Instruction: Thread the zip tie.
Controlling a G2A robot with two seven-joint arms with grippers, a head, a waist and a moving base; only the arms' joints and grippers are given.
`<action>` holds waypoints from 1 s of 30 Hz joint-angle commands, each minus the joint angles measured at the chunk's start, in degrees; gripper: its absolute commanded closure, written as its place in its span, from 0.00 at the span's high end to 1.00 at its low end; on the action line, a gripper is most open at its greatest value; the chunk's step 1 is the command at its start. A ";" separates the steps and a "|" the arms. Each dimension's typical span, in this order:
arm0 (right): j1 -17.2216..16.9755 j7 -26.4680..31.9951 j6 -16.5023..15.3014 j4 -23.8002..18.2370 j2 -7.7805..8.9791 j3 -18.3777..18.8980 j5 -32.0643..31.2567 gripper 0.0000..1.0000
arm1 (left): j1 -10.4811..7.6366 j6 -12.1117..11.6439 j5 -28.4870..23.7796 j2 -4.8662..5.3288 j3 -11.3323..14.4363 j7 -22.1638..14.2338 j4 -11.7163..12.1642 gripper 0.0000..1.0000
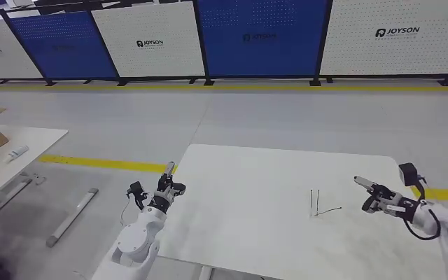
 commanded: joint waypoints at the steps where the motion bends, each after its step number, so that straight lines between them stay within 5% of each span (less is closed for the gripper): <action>1: 0.00 0.06 -0.01 0.01 0.00 0.00 0.00 1.00 | 0.00 0.00 0.00 0.00 0.00 0.00 0.00 1.00; 4: 0.00 0.06 -0.01 0.01 0.00 0.00 0.00 1.00 | 0.00 0.00 0.00 0.00 0.00 0.00 0.00 1.00; 6: -0.22 5.61 -2.84 0.59 0.40 -0.13 -0.14 1.00 | 0.00 0.00 0.00 0.00 0.00 0.00 0.00 1.00; 14: 7.76 15.77 -6.69 13.41 1.37 -2.96 -2.14 1.00 | 0.00 0.00 0.00 0.00 0.00 0.00 0.00 1.00; 23: 18.23 15.77 -9.30 25.21 0.85 -14.61 -4.67 1.00 | 0.00 0.00 0.00 0.00 0.00 0.00 0.00 1.00; 30: 18.23 15.77 -9.30 25.21 0.85 -14.61 -4.67 1.00 | 0.00 0.00 0.00 0.00 0.00 0.00 0.00 1.00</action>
